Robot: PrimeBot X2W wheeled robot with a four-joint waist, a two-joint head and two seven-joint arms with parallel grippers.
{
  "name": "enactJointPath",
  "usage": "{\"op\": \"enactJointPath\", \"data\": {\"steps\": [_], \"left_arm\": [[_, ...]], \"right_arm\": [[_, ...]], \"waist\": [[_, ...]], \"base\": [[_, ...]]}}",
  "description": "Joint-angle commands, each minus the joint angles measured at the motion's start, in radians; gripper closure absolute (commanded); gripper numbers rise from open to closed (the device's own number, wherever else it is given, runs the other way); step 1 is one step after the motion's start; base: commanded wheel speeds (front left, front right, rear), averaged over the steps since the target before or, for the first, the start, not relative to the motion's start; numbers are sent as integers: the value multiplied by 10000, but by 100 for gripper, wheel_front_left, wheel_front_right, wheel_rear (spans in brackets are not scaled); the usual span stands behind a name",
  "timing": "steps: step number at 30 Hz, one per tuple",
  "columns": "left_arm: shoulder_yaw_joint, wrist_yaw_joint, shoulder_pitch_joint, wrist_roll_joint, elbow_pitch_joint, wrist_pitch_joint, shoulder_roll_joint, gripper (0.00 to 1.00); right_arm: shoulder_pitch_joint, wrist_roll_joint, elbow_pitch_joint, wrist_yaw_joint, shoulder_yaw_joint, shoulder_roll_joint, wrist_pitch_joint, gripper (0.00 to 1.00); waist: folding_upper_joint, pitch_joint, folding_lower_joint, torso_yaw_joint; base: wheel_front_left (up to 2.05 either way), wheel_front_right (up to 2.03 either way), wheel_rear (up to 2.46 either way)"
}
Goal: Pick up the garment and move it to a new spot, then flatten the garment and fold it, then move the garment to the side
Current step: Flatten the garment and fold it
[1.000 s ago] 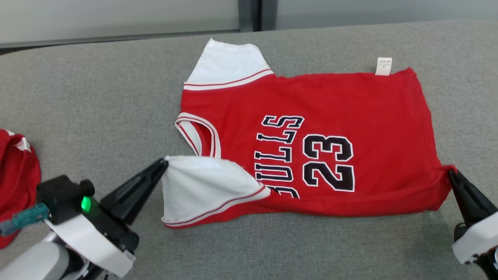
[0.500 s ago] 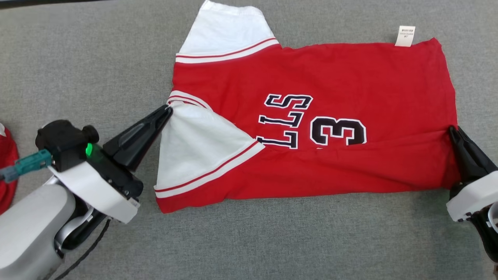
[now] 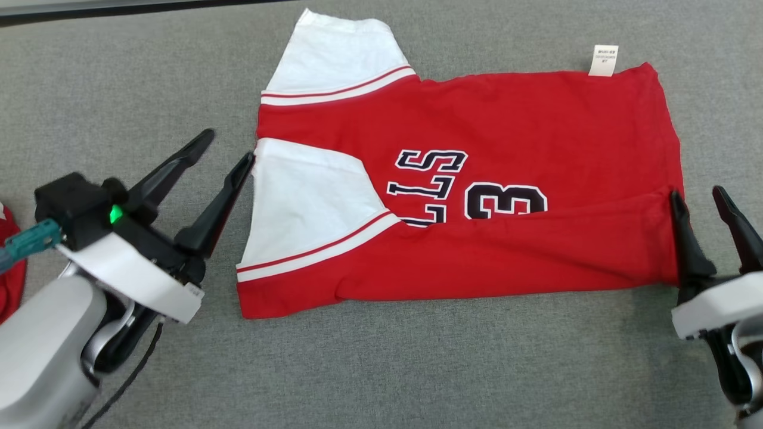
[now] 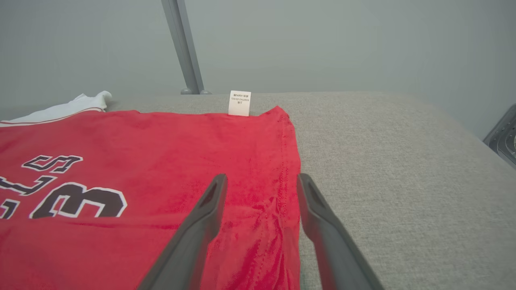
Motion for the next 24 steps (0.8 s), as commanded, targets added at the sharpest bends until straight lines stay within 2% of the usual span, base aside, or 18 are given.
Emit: {"op": "enactJointPath", "data": {"steps": [1,6,10,14,18,19,20,21,22,23,24], "left_arm": [[211,-4,384,35,52,-42,-29,0],[861,-4,2389,-138,131,-30,-26,0],[677,-1,3889,-574,198,-32,43,0],[436,-2,4376,-918,53,-32,-97,0],[239,-3,4179,-1121,295,12,-219,0],[149,-3,4120,-1152,366,75,-199,7],[89,-3,4034,-1175,417,105,-181,22],[46,-3,3965,-1212,443,107,-163,58],[1,-3,3936,-1252,464,105,-149,83],[-85,-3,3905,-1228,492,113,-108,100],[-163,-3,3865,-1206,515,116,-70,100]], "right_arm": [[273,-173,-121,-3,-77,30,-278,0],[1414,-668,-781,-5,-464,495,-1305,0],[2167,-776,-1238,-3,-534,974,-1472,0],[2532,-477,-1258,-3,-451,1225,-1436,0],[2498,-107,-985,-3,-167,1157,-1401,0],[2462,-10,-927,-3,-108,1148,-1402,0],[2427,44,-868,-3,-54,1128,-1427,0],[2388,71,-788,-3,16,1089,-1426,0],[2340,121,-690,-3,83,1059,-1458,0],[2292,196,-573,-3,137,1053,-1466,0],[2249,258,-456,-3,205,1063,-1452,0]], "waist": [[0,-123,0,-4],[0,-404,0,-40],[0,-496,0,-106],[0,-503,0,-152],[0,-519,0,-260],[0,-513,0,-297],[0,-504,0,-325],[0,-484,0,-359],[0,-466,0,-382],[0,-454,0,-402],[0,-444,0,-419]], "base": [[0,0,0],[0,0,0],[0,0,0],[0,0,0],[0,0,0],[0,0,0],[0,0,0],[0,0,0],[0,0,0],[0,0,0],[0,0,0]]}}
